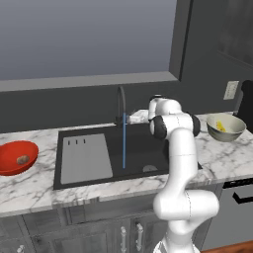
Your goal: Pick the lemon wedges from the sink and place them in one bowl. Place the potato in the other bowl. Then turn off the sink faucet.
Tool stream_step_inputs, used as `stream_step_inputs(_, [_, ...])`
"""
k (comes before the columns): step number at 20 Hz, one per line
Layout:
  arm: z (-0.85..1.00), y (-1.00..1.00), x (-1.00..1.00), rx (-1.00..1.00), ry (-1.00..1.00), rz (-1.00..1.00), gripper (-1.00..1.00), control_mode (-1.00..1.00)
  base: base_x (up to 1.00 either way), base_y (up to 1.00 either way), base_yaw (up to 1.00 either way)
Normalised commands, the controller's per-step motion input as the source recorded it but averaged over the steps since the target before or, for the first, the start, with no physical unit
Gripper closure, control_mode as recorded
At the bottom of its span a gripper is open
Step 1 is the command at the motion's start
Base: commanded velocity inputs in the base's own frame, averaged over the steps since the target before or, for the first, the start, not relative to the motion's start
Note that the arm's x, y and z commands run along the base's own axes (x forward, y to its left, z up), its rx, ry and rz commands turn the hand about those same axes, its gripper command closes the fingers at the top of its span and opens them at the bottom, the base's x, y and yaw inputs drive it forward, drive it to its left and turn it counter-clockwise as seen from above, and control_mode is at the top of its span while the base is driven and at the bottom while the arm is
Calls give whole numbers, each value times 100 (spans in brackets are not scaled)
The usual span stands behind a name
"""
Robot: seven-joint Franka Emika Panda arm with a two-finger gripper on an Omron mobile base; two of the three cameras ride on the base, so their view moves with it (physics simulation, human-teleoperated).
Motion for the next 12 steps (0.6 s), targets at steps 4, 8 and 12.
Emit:
stream_step_inputs(4, [-7, 0, 45, 1, 0, 0, -100, -100, 0, 0, 0])
stream_step_inputs(8, [-4, 0, 58, 6, 0, 9, -100, -100, 0, 0, 0])
stream_step_inputs(12, [0, -6, 53, 10, 0, 21, -100, -100, 0, 0, 0])
